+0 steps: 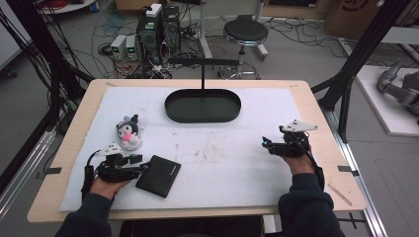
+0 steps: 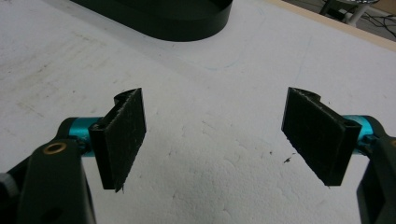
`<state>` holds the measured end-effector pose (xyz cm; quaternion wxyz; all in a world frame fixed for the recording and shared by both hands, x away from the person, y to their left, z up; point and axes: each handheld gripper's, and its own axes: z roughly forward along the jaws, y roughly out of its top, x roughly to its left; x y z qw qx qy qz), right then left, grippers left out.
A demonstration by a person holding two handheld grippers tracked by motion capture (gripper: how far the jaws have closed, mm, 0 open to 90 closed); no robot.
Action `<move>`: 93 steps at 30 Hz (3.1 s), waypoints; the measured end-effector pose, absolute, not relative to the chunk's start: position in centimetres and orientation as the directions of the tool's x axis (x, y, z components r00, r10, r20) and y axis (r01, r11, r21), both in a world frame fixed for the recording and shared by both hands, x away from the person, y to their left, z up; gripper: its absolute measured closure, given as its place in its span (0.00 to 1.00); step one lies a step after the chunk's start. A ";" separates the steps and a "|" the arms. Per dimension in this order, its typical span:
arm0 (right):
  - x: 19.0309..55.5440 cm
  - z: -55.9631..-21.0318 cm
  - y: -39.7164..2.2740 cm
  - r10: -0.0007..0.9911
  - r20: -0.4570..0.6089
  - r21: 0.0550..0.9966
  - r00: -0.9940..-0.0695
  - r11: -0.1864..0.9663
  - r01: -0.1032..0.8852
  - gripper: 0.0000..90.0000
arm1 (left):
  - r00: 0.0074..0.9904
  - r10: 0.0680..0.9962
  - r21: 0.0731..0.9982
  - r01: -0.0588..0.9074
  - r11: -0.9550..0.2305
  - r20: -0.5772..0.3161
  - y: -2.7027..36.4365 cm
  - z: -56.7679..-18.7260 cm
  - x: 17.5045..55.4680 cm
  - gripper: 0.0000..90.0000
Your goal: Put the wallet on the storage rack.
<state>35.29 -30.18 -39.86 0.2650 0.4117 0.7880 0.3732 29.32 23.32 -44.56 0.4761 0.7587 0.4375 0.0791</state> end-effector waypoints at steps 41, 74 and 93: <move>35.2 -39.9 -30.5 0.861 -0.100 0.807 -0.498 0.363 0.465 0.25 | 0.618 0.780 0.885 0.413 -0.216 -0.098 19.8 -37.1 33.4 0.97; 35.2 -39.8 -30.3 0.855 -0.103 0.807 -0.508 0.371 0.460 0.25 | 0.718 0.687 0.881 0.393 -0.264 -0.114 15.0 -38.1 33.6 0.83; 35.2 -39.9 -30.3 0.852 -0.105 0.804 -0.513 0.376 0.460 0.25 | 0.560 0.827 0.910 0.366 -0.197 -0.046 17.3 -40.4 31.2 0.33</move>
